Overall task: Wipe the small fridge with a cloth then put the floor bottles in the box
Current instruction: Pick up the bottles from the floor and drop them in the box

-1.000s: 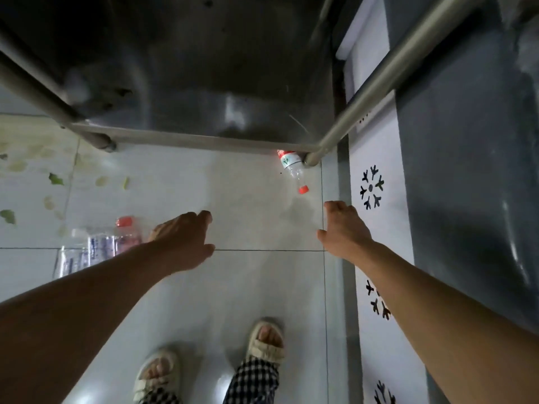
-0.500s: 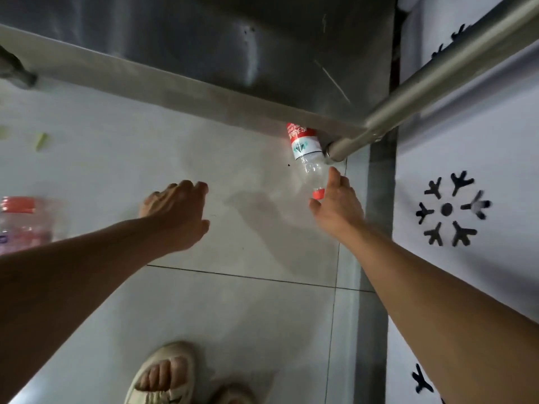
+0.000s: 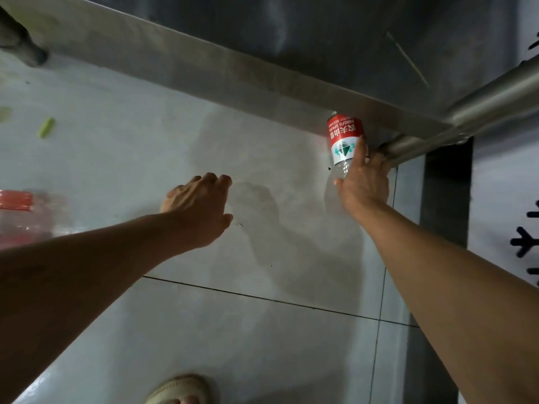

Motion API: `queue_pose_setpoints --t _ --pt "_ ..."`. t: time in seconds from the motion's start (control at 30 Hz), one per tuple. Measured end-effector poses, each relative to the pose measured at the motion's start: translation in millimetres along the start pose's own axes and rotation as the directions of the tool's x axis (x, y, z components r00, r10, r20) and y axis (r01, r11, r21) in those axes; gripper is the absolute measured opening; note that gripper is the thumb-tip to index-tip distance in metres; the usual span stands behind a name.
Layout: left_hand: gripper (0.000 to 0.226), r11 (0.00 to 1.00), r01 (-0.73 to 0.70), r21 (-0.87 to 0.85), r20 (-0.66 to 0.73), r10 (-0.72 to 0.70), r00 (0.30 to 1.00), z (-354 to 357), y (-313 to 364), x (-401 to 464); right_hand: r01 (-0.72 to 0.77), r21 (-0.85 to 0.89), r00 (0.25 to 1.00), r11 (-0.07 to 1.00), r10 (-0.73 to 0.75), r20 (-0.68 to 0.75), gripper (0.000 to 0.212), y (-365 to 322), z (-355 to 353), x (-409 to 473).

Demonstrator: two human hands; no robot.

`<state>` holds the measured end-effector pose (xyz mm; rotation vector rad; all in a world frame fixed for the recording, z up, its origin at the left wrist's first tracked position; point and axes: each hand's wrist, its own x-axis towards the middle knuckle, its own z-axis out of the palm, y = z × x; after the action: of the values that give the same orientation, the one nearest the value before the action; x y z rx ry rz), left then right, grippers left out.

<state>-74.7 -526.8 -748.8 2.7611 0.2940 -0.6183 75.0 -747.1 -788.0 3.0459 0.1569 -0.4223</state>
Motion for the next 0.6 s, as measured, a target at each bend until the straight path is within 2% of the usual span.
queue_pose_setpoints --t 0.1,0.3,0.47,0.6 --pt "0.057 0.999 0.045 -0.013 0.014 -0.044 0.999 -13 -2 -15 -0.003 0.029 0.998 1.000 0.001 0.063 0.092 -10 -9 -22" --pt "0.058 0.978 0.183 -0.102 0.080 -0.175 0.981 -59 -10 -80 0.169 0.037 0.968 0.985 -0.173 0.182 0.090 -39 -57 -106" --pt "0.057 0.925 0.342 -0.167 0.145 -0.320 0.936 -101 -23 -161 0.266 0.102 0.926 0.958 -0.284 0.251 0.091 -73 -115 -180" --pt "0.059 0.872 0.457 -0.173 0.145 -0.437 0.888 -133 -37 -226 0.376 0.112 0.878 0.920 -0.393 0.272 0.092 -102 -160 -224"
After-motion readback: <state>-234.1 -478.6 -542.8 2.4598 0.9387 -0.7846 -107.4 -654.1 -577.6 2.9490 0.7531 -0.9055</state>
